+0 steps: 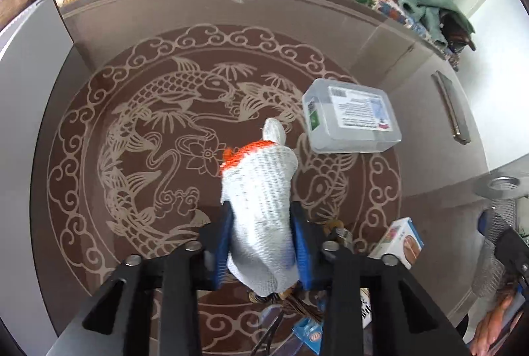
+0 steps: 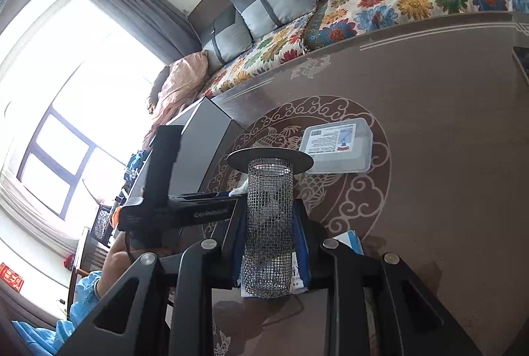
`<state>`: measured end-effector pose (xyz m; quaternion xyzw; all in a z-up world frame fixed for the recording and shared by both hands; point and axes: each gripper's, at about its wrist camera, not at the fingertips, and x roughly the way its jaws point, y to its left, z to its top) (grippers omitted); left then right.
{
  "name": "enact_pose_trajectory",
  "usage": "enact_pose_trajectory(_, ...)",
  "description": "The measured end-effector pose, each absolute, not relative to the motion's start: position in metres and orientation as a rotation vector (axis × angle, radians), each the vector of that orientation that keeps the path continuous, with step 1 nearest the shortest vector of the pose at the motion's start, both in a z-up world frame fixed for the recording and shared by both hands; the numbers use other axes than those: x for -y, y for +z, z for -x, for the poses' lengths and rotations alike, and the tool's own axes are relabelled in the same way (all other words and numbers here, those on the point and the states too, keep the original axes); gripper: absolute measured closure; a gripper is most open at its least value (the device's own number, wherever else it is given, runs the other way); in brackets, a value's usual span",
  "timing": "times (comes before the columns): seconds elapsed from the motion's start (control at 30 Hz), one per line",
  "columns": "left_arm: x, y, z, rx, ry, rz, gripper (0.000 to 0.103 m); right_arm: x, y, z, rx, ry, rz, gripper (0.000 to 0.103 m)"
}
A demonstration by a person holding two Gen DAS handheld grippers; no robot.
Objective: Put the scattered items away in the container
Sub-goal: 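Grasp the white knit glove with the left tool while the right holds the strainer, then carry the glove and strainer over the white box and open both tools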
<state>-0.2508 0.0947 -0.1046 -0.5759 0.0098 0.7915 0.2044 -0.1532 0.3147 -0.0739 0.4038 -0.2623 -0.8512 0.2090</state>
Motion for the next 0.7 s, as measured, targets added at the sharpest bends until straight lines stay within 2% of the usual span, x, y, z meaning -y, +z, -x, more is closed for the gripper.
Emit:
enact_pose_trajectory(0.47,-0.051,-0.049,0.142,0.165,2.374,1.293,0.074,-0.295,-0.086,0.095,0.651,-2.492,-1.105,0.077)
enact_pose_trajectory(0.7,0.011,-0.018,0.098,0.221,2.451,1.226,0.074,-0.247,-0.079,0.066,0.584,-2.447,-1.112,0.077)
